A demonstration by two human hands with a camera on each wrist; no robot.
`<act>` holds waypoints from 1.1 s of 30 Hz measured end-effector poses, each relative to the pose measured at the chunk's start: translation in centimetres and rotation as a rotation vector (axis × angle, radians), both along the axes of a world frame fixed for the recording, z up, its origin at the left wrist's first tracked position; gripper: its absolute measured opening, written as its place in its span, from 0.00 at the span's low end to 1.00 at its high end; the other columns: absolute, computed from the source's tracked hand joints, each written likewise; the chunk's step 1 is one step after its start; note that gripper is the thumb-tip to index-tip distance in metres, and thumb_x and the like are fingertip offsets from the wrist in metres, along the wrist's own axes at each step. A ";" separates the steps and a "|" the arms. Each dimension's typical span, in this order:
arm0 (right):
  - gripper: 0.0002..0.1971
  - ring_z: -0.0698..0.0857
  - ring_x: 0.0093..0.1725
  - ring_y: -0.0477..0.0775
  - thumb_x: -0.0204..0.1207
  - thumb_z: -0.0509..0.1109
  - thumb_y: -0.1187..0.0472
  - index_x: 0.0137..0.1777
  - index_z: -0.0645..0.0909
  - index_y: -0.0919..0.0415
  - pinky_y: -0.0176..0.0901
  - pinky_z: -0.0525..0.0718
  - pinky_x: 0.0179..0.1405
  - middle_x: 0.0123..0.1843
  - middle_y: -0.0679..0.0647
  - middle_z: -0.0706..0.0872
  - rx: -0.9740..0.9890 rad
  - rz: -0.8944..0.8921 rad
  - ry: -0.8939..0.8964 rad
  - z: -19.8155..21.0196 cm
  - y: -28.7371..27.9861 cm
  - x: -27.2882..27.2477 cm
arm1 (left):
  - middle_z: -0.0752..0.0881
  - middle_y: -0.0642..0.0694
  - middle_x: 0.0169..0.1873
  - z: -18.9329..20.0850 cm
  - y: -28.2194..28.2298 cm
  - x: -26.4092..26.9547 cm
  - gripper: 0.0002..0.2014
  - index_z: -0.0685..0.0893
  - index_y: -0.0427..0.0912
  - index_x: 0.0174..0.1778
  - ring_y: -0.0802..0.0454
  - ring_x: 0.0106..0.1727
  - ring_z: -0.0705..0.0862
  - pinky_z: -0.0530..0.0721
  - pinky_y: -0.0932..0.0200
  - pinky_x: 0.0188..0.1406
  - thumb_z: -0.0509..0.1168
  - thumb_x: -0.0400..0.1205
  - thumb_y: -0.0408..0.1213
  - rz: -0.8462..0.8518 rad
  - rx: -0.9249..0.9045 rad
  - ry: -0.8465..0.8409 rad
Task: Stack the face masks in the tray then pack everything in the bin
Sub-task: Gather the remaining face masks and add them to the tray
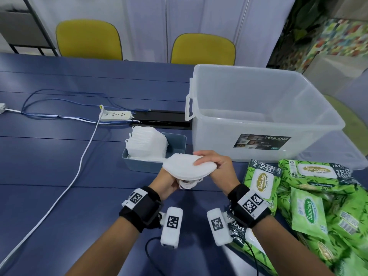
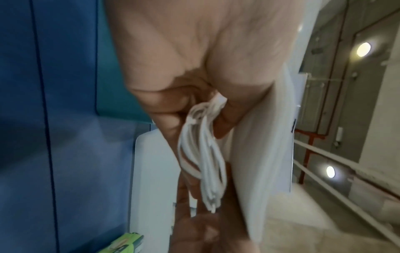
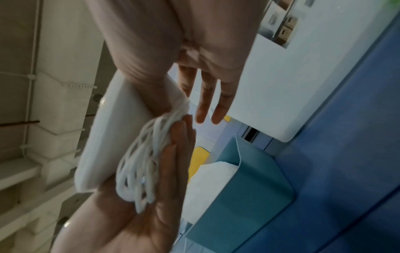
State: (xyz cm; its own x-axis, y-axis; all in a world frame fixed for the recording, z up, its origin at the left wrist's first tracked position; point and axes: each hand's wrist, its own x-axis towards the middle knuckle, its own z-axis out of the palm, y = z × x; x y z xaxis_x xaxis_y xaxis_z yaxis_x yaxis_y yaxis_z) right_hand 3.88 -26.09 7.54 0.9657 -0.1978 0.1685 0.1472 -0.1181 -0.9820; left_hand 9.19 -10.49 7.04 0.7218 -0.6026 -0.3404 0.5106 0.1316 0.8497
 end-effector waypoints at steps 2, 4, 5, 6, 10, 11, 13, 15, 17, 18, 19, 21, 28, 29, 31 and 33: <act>0.36 0.84 0.56 0.41 0.64 0.63 0.89 0.33 0.91 0.41 0.35 0.81 0.55 0.56 0.50 0.86 -0.035 0.011 0.015 -0.3 0.3 0.3 | 0.90 0.41 0.47 0.2 0.5 0.6 0.13 0.84 0.38 0.55 0.45 0.45 0.89 0.87 0.56 0.40 0.62 0.81 0.42 0.047 -0.041 0.096; 0.34 0.83 0.57 0.40 0.64 0.63 0.88 0.33 0.91 0.42 0.34 0.80 0.57 0.57 0.50 0.85 -0.084 0.004 0.020 -0.7 0.5 0.5 | 0.91 0.42 0.40 0.5 1.0 1.3 0.16 0.83 0.37 0.51 0.47 0.37 0.89 0.86 0.60 0.29 0.53 0.84 0.42 0.123 -0.091 0.245; 0.32 0.82 0.57 0.40 0.65 0.63 0.88 0.33 0.91 0.45 0.33 0.80 0.57 0.57 0.49 0.84 -0.119 0.001 0.020 -0.8 0.6 0.7 | 0.90 0.40 0.39 0.5 1.4 1.6 0.19 0.83 0.35 0.50 0.45 0.37 0.89 0.87 0.59 0.31 0.51 0.84 0.43 0.154 -0.112 0.310; 0.30 0.82 0.58 0.40 0.65 0.63 0.87 0.35 0.90 0.48 0.32 0.79 0.57 0.58 0.49 0.83 -0.157 0.004 0.021 -0.9 0.6 0.9 | 0.90 0.38 0.41 0.6 1.7 2.0 0.22 0.83 0.33 0.51 0.43 0.39 0.89 0.87 0.56 0.36 0.51 0.83 0.46 0.170 -0.123 0.352; 0.28 0.80 0.59 0.42 0.67 0.61 0.87 0.39 0.89 0.51 0.29 0.78 0.56 0.58 0.47 0.81 -0.241 0.023 0.027 -1.3 1.0 2.0 | 0.89 0.38 0.50 1.4 2.4 2.7 0.26 0.86 0.34 0.56 0.44 0.48 0.89 0.86 0.52 0.50 0.56 0.82 0.55 0.060 -0.070 0.276; 0.28 0.80 0.59 0.42 0.67 0.61 0.86 0.39 0.89 0.50 0.29 0.77 0.56 0.58 0.46 0.80 -0.253 0.027 0.029 -1.2 1.1 2.3 | 0.90 0.40 0.49 1.6 2.5 2.8 0.22 0.85 0.35 0.57 0.47 0.47 0.89 0.87 0.53 0.45 0.60 0.80 0.50 0.023 -0.027 0.205; 0.29 0.79 0.60 0.39 0.69 0.59 0.85 0.38 0.90 0.48 0.30 0.77 0.59 0.58 0.45 0.80 -0.287 0.032 0.041 -1.2 1.2 3.1 | 0.89 0.40 0.48 1.6 2.6 3.5 0.17 0.82 0.32 0.62 0.49 0.45 0.89 0.88 0.58 0.39 0.65 0.80 0.35 0.018 0.070 0.077; 0.31 0.77 0.61 0.37 0.69 0.55 0.85 0.46 0.91 0.51 0.27 0.73 0.62 0.59 0.46 0.79 -0.337 0.037 0.062 -1.2 1.3 3.8 | 0.87 0.38 0.49 1.6 2.6 4.7 0.14 0.80 0.29 0.62 0.47 0.46 0.87 0.87 0.60 0.39 0.64 0.80 0.26 0.083 0.205 -0.044; 0.33 0.76 0.61 0.40 0.68 0.52 0.85 0.58 0.86 0.56 0.25 0.70 0.62 0.61 0.49 0.76 -0.411 0.042 0.093 -1.4 1.2 4.3 | 0.86 0.38 0.48 2.0 2.5 6.4 0.09 0.83 0.31 0.56 0.44 0.48 0.85 0.84 0.63 0.38 0.65 0.80 0.25 0.164 0.395 -0.227; 0.33 0.76 0.59 0.43 0.67 0.52 0.84 0.64 0.83 0.57 0.24 0.71 0.59 0.63 0.50 0.75 -0.442 0.049 0.118 -1.5 1.1 4.4 | 0.85 0.38 0.47 2.3 2.3 7.4 0.07 0.83 0.32 0.53 0.45 0.48 0.83 0.82 0.62 0.37 0.67 0.80 0.26 0.203 0.502 -0.336; 0.33 0.76 0.57 0.47 0.68 0.54 0.83 0.68 0.79 0.58 0.23 0.72 0.55 0.64 0.51 0.74 -0.471 0.060 0.155 -1.7 1.0 4.5 | 0.85 0.39 0.46 2.5 2.1 8.5 0.06 0.84 0.32 0.51 0.46 0.49 0.83 0.81 0.59 0.38 0.68 0.79 0.28 0.231 0.618 -0.440; 0.30 0.76 0.57 0.50 0.71 0.58 0.80 0.72 0.75 0.58 0.21 0.72 0.51 0.68 0.54 0.72 -0.539 0.107 0.244 -2.2 0.9 4.3 | 0.86 0.36 0.51 2.4 1.5 10.8 0.11 0.84 0.29 0.53 0.42 0.53 0.83 0.81 0.55 0.50 0.68 0.79 0.31 0.239 0.817 -0.567; 0.23 0.75 0.66 0.56 0.79 0.64 0.65 0.74 0.73 0.57 0.31 0.69 0.62 0.70 0.55 0.68 -0.739 0.223 0.399 -4.7 0.9 4.3 | 0.81 0.31 0.64 0.4 -2.4 14.4 0.18 0.77 0.28 0.64 0.35 0.65 0.79 0.77 0.51 0.60 0.64 0.80 0.33 -0.044 1.142 -0.595; 0.22 0.76 0.65 0.56 0.79 0.64 0.65 0.74 0.73 0.56 0.34 0.71 0.62 0.68 0.55 0.69 -0.736 0.228 0.403 -4.9 0.9 4.4 | 0.79 0.30 0.66 0.1 -2.9 14.4 0.19 0.75 0.28 0.66 0.34 0.67 0.78 0.76 0.51 0.61 0.63 0.81 0.33 -0.076 1.167 -0.576; 0.21 0.76 0.64 0.55 0.80 0.63 0.64 0.73 0.74 0.55 0.36 0.71 0.62 0.66 0.54 0.71 -0.743 0.239 0.404 -5.1 0.7 4.7 | 0.77 0.30 0.68 -0.4 -3.8 14.3 0.19 0.72 0.28 0.68 0.34 0.69 0.76 0.74 0.51 0.64 0.59 0.84 0.35 -0.116 1.196 -0.537; 0.20 0.76 0.64 0.56 0.80 0.63 0.63 0.72 0.75 0.55 0.38 0.71 0.61 0.65 0.55 0.74 -0.770 0.244 0.401 -5.3 0.6 5.1 | 0.76 0.30 0.69 -1.1 -4.5 14.4 0.20 0.71 0.28 0.70 0.34 0.70 0.75 0.73 0.51 0.65 0.55 0.86 0.38 -0.144 1.210 -0.501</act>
